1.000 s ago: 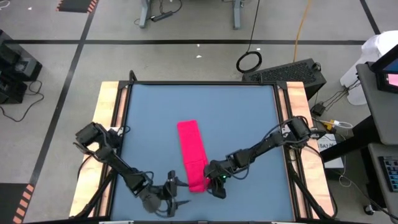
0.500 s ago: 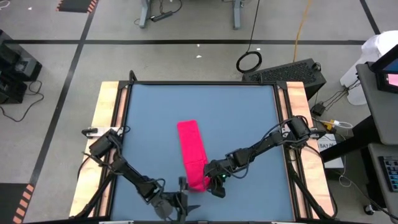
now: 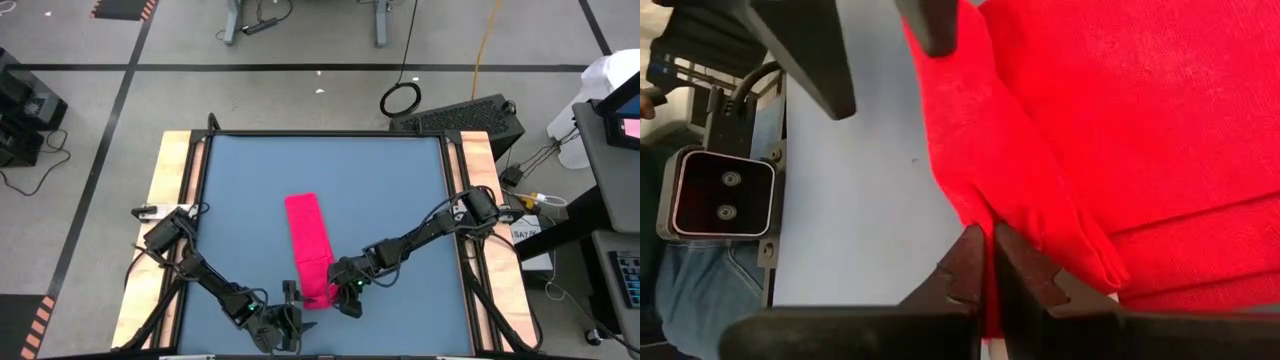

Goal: Roll towel
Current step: Roll the red towel

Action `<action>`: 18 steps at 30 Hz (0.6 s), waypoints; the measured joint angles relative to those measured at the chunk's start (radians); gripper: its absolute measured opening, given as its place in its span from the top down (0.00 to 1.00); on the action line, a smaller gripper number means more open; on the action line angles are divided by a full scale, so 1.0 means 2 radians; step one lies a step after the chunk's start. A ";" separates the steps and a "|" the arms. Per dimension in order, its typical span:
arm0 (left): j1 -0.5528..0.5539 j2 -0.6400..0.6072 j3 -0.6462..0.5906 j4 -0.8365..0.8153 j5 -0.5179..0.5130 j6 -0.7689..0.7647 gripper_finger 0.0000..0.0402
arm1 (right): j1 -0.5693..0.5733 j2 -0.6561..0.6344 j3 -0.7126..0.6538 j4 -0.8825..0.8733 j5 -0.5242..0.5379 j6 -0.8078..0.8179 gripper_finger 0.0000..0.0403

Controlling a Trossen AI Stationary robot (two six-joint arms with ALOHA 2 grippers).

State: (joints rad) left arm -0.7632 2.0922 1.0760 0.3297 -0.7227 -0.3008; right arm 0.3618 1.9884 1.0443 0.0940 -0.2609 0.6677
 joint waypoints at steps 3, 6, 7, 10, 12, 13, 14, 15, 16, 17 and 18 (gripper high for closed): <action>0.001 0.000 0.000 -0.009 0.000 -0.004 0.25 | 0.000 0.000 0.000 0.000 0.000 0.008 0.98; 0.003 0.000 0.000 -0.019 0.003 -0.015 0.25 | 0.000 0.000 0.000 0.002 0.002 0.014 0.98; 0.004 0.000 0.000 -0.029 0.003 -0.024 0.25 | 0.000 0.000 0.000 0.002 0.002 0.014 0.98; 0.008 0.000 0.000 -0.061 0.007 -0.055 0.25 | 0.000 0.000 0.000 0.004 0.002 0.014 0.98; 0.010 -0.001 0.000 -0.068 0.012 -0.064 0.26 | 0.000 0.000 0.000 0.004 0.003 0.014 0.98; 0.011 -0.001 0.000 -0.069 0.014 -0.065 0.27 | 0.000 0.000 0.000 0.004 0.004 0.014 0.98; 0.011 -0.001 0.000 -0.069 0.016 -0.066 0.29 | 0.000 0.000 0.000 0.004 0.006 0.014 0.98; 0.012 -0.001 0.000 -0.068 0.017 -0.066 0.31 | 0.000 0.000 0.000 0.004 0.008 0.017 0.98; 0.012 -0.001 0.000 -0.066 0.018 -0.065 0.33 | 0.000 0.000 0.000 0.004 0.008 0.021 0.98; 0.012 -0.001 0.000 -0.063 0.018 -0.064 0.36 | 0.000 0.000 0.000 0.003 0.008 0.025 0.98; 0.011 -0.001 0.000 -0.062 0.014 -0.061 0.38 | 0.000 0.000 0.000 0.003 0.008 0.026 0.98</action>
State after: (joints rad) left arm -0.7416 2.0907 1.0763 0.2057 -0.6949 -0.4222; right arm 0.3622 1.9884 1.0443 0.1009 -0.2447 0.7203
